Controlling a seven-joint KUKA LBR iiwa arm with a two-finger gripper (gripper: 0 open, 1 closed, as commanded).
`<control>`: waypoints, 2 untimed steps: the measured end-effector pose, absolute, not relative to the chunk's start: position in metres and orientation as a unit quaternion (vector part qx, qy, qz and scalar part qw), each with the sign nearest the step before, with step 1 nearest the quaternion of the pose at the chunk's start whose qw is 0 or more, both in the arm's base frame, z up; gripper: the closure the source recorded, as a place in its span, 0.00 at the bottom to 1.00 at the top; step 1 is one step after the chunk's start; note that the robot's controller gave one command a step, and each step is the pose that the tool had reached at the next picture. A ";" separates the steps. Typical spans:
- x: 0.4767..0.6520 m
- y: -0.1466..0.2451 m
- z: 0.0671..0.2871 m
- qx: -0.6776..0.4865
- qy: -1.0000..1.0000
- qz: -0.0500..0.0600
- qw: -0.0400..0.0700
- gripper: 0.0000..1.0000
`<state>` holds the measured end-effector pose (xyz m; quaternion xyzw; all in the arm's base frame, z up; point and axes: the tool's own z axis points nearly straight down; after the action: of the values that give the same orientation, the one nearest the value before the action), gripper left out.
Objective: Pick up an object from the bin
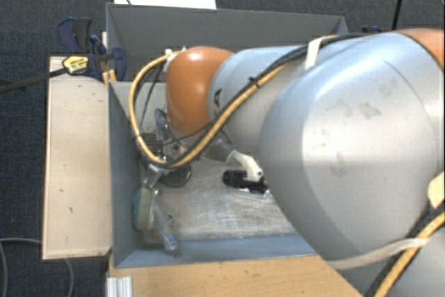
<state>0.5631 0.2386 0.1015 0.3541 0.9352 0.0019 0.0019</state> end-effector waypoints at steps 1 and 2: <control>0.576 0.234 0.100 0.415 0.910 0.001 0.001 0.00; 0.565 0.224 0.072 0.536 0.844 0.002 0.001 0.00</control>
Offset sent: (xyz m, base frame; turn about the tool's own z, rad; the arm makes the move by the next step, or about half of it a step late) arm 0.0118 -0.0047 -0.0015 0.1354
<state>0.5655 0.2239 0.0721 0.5363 0.8440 0.0024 0.0008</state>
